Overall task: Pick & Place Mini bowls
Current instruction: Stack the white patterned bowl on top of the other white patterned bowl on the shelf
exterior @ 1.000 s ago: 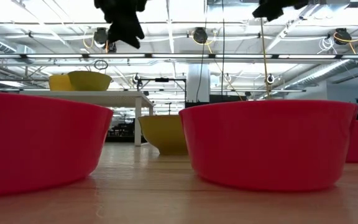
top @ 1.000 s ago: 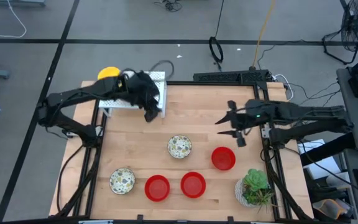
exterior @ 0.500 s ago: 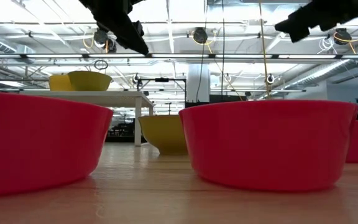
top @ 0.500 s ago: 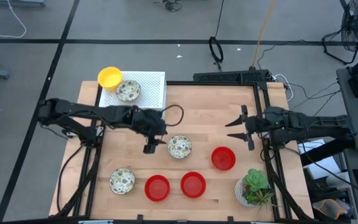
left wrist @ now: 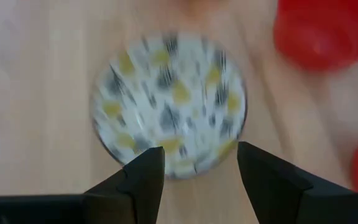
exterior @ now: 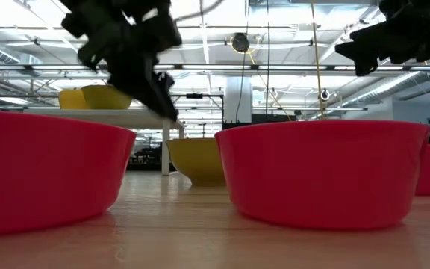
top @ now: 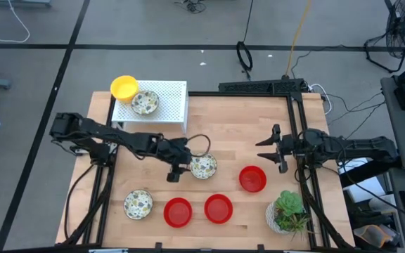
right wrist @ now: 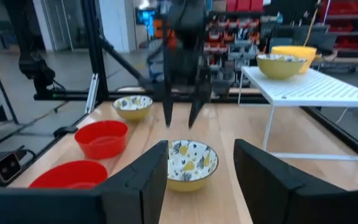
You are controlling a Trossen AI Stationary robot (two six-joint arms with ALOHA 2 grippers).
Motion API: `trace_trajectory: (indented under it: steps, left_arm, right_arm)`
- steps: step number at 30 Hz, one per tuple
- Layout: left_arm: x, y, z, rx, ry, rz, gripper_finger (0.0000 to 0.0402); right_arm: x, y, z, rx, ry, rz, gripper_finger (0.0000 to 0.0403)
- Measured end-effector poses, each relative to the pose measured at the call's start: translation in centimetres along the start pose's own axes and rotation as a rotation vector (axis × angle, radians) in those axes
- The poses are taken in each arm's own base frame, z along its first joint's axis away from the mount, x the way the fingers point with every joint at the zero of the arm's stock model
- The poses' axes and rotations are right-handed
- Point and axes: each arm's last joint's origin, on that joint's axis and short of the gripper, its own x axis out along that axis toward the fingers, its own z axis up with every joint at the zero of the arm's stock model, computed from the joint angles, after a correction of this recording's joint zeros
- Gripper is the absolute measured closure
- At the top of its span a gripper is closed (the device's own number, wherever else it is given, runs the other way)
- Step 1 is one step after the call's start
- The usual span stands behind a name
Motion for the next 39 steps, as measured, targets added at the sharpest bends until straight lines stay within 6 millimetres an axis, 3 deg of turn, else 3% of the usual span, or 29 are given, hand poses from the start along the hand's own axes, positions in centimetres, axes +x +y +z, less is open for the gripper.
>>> trace_trajectory:
  steps: [9,12,19,24,33,39]
  left_arm:
    - [3.4,-1.2,-1.4,0.095,0.115,-0.025,0.0195]
    - [3.8,-1.4,-1.2,0.142,0.097,-0.018,0.0195]
    - [4.0,-1.6,-1.1,0.210,0.083,-0.001,0.0201]
    - [4.6,-1.3,-1.5,0.222,0.129,0.083,0.0247]
    - [5.2,-1.1,-1.2,0.234,0.088,0.152,0.0381]
    - [4.3,-1.2,-0.2,0.208,0.015,0.168,0.0377]
  right_arm:
    - [0.1,-0.1,-3.1,-0.013,-0.111,0.004,0.0234]
    - [-0.1,0.0,-2.3,-0.030,-0.208,0.007,0.0234]
    - [-0.1,0.0,-2.2,-0.020,-0.225,0.011,0.0234]
    - [-0.1,-0.3,-2.1,0.068,-0.237,-0.064,0.0234]
    - [-0.2,-0.8,-2.2,0.091,-0.243,-0.239,0.0234]
    - [-0.2,-0.8,-2.3,0.090,-0.239,-0.238,0.0234]
